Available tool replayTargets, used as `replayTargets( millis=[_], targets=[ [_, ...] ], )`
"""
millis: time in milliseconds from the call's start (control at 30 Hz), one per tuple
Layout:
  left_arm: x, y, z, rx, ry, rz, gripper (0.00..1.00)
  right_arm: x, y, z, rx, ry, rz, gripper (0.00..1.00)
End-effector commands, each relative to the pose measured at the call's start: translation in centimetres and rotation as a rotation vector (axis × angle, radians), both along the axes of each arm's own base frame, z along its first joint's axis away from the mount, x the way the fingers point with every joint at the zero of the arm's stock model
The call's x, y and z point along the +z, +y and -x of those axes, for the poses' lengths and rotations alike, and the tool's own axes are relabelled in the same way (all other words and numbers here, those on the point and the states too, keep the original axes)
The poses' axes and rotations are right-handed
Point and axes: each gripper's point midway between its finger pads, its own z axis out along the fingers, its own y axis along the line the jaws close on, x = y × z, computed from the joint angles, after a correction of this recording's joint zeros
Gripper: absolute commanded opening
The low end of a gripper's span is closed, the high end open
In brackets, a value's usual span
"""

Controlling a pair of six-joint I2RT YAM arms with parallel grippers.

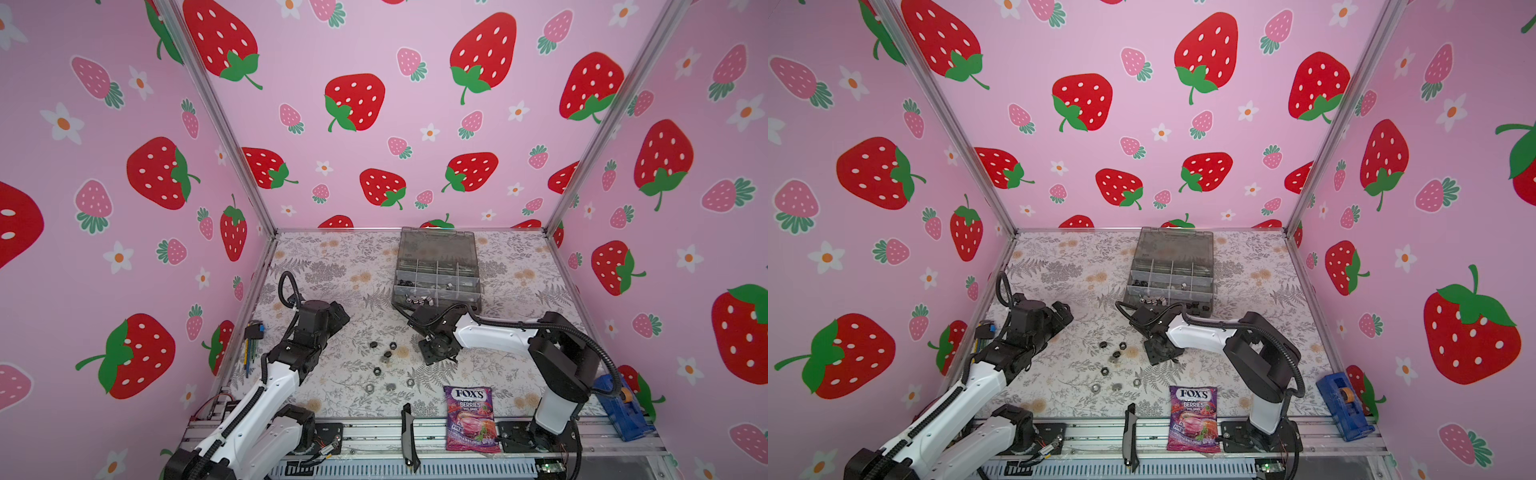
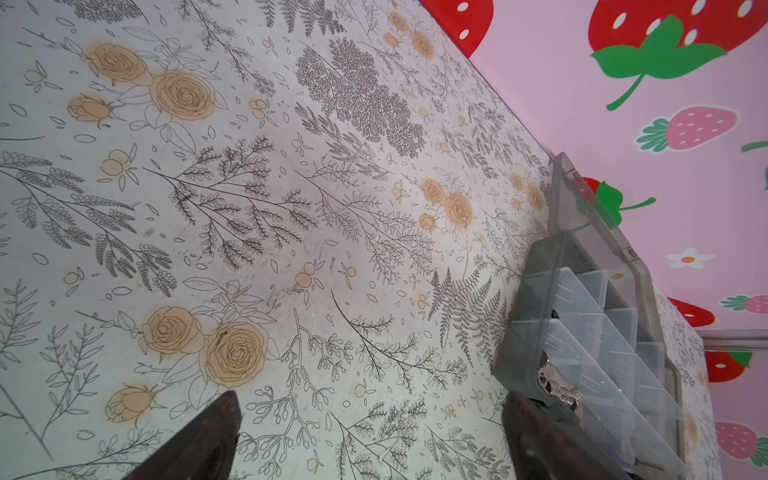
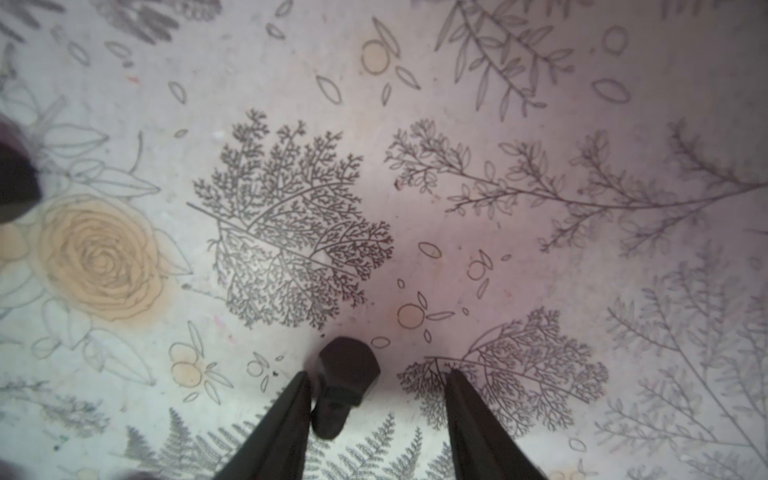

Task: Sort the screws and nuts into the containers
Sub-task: 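Move the right gripper back to the pile and grasp a black hex nut, then lift the black nut and carry it over the organizer box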

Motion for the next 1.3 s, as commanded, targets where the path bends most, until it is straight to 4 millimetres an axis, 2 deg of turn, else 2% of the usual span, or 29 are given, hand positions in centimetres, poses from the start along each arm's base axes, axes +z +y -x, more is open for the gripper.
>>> replayTargets(
  millis=[0,100,233,333,467,600,733,833,967,1067,1267],
  targets=[
    [-0.1,0.4,0.1,0.023,-0.003,0.005,0.99,-1.4,-1.5,1.3,0.006,0.045,0.063,0.41],
    [0.0,0.3,0.0,0.022,-0.005,0.006,0.99,-1.5,-0.7,1.4,0.016,0.057,0.034,0.32],
    [0.0,0.4,0.1,0.024,-0.005,0.003,0.99,-1.6,-0.2,1.5,0.029,0.065,0.014,0.11],
    [0.0,0.4,0.1,0.024,-0.003,0.003,0.99,-1.3,0.0,1.5,0.034,0.063,0.004,0.01],
    [-0.1,0.4,0.1,0.022,0.001,0.001,0.99,0.3,0.4,0.2,0.033,0.012,-0.002,0.00],
    [0.1,0.4,0.0,0.019,0.003,-0.004,0.99,3.2,0.7,-2.4,0.016,-0.067,-0.032,0.00],
    [0.1,0.4,0.1,0.017,0.011,-0.014,0.99,5.9,-0.3,-5.6,-0.024,-0.142,-0.062,0.00],
    [0.1,0.4,0.0,0.015,0.013,-0.016,0.99,7.2,-1.5,-8.3,-0.063,-0.183,-0.084,0.00],
    [0.1,0.3,-0.2,0.013,0.016,-0.016,0.99,8.1,-2.9,-11.9,-0.106,-0.235,-0.099,0.00],
    [0.2,0.2,-0.3,0.007,0.028,-0.017,0.99,7.7,-3.5,-14.0,-0.119,-0.250,-0.086,0.00],
    [0.5,-0.4,-0.6,-0.028,0.030,-0.017,0.99,7.3,-3.1,-17.0,-0.120,-0.279,-0.090,0.00]
  ],
)
